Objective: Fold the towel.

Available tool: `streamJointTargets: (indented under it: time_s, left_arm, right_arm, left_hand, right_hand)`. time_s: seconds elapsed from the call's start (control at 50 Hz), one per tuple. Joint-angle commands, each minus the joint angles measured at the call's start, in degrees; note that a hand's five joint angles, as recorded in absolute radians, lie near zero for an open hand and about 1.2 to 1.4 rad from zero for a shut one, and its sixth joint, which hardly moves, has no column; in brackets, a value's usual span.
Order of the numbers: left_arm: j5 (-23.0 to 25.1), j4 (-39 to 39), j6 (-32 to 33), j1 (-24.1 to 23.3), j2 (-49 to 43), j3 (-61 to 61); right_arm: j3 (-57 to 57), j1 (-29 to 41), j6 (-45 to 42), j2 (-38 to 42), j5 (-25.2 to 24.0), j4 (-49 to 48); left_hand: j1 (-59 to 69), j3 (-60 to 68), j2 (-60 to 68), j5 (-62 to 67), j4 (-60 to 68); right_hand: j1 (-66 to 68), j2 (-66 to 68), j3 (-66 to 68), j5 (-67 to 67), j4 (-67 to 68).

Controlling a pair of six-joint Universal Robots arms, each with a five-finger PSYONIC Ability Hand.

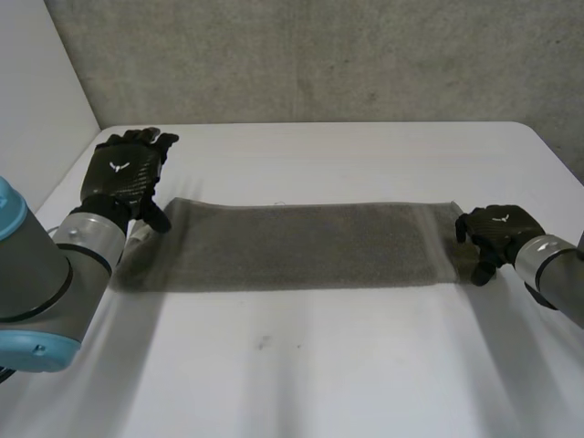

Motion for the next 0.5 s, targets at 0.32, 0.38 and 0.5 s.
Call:
streamJointTargets:
  time_s: [0.32,0.38,0.5]
  left_arm:
    - [-0.1,0.3,0.1,-0.6,0.1,-1.6]
    - [-0.1,0.3,0.1,-0.6,0.2,-1.7]
    - [-0.1,0.3,0.1,-0.3,1.5,-1.8]
  right_arm:
    - [-1.2,-2.0,-5.3,5.5,1.8,-5.6]
    - [-1.4,-3.7,-8.0,3.9,6.2,-6.1]
    - [-1.5,-7.0,-22.4,1.2,16.5,-8.8]
  left_hand:
    - [-0.1,0.3,0.5,-1.6,0.3]
    - [-0.1,0.3,0.5,-1.6,0.3]
    - [-0.1,0.3,0.5,-1.6,0.3]
  right_hand:
    - [52.0,47.3,47.1,48.5,47.2]
    - [52.0,47.3,47.1,48.5,47.2]
    - [52.0,47.3,47.1,48.5,47.2]
